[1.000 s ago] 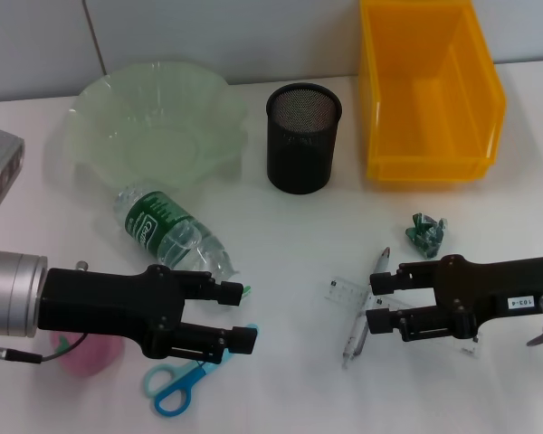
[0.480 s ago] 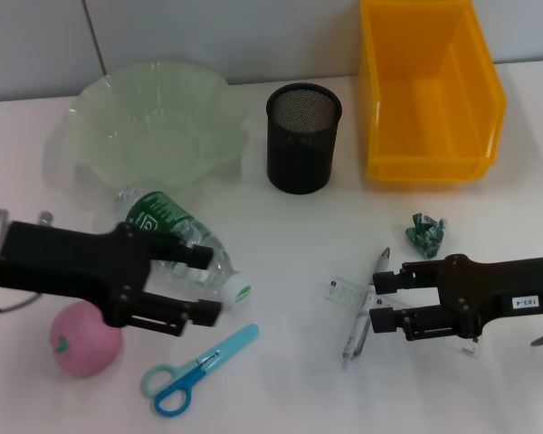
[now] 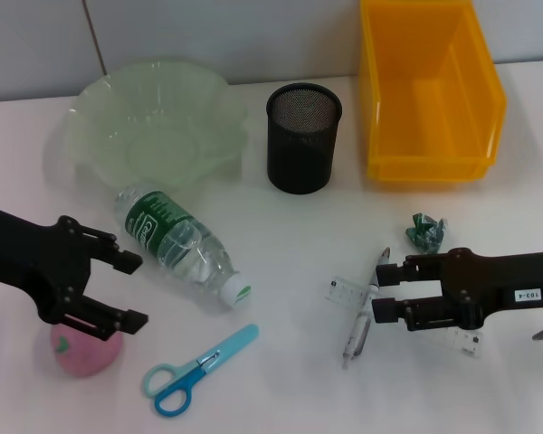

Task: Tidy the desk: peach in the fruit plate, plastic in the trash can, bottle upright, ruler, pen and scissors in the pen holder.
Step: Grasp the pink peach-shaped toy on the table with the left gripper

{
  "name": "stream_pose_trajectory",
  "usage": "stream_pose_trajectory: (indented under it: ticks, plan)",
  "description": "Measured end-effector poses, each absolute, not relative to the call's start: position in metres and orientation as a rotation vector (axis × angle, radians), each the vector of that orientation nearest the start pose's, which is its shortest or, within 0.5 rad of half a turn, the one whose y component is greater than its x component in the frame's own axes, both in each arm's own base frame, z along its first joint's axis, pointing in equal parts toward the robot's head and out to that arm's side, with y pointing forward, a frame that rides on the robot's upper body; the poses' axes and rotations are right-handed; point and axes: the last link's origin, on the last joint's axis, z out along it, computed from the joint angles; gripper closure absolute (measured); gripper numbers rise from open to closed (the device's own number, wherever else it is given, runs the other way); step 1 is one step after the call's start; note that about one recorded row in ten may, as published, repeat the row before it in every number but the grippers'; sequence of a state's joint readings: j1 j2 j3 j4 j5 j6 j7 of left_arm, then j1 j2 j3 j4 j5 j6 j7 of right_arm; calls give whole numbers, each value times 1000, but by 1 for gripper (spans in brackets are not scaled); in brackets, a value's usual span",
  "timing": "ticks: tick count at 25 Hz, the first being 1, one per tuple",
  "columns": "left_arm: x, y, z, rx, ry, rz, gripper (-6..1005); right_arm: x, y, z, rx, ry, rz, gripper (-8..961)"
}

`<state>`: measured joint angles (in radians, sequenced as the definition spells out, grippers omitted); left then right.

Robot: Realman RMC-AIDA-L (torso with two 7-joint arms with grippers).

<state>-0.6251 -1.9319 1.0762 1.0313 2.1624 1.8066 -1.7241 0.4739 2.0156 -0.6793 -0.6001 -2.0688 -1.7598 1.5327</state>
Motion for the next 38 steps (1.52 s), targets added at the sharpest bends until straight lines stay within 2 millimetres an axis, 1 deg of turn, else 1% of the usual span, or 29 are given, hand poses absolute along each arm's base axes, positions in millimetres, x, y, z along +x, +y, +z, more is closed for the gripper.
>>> stream_pose_trajectory:
  ticks: [6,7,9,12,16,23,27,34,38]
  plan:
    - [-204,344,52,-3125,-321,226,215,284,289,13,-2850,956,750,242]
    - [-204,344,52,-3125,-321,226,226,284,290,14,-2846,955,751,242]
    - [-203,347,51,-3117,-329,311,249,284,291,17,-2839,956,752,242]
    - [-203,348,49,-3110,-331,365,283,285,292,18,-2837,966,751,242]
    - [-202,350,45,-3103,-338,449,284,285,293,18,-2829,987,747,243]
    - [-205,352,41,-3081,-389,528,287,285,294,19,-2823,996,742,243]
    - [-211,352,38,-3051,-412,591,284,286,295,20,-2825,990,734,243]
    - [-210,351,35,-3048,-396,580,284,288,293,22,-2827,986,724,243]
    - [-210,351,37,-3044,-375,579,284,288,293,23,-2827,984,724,243]
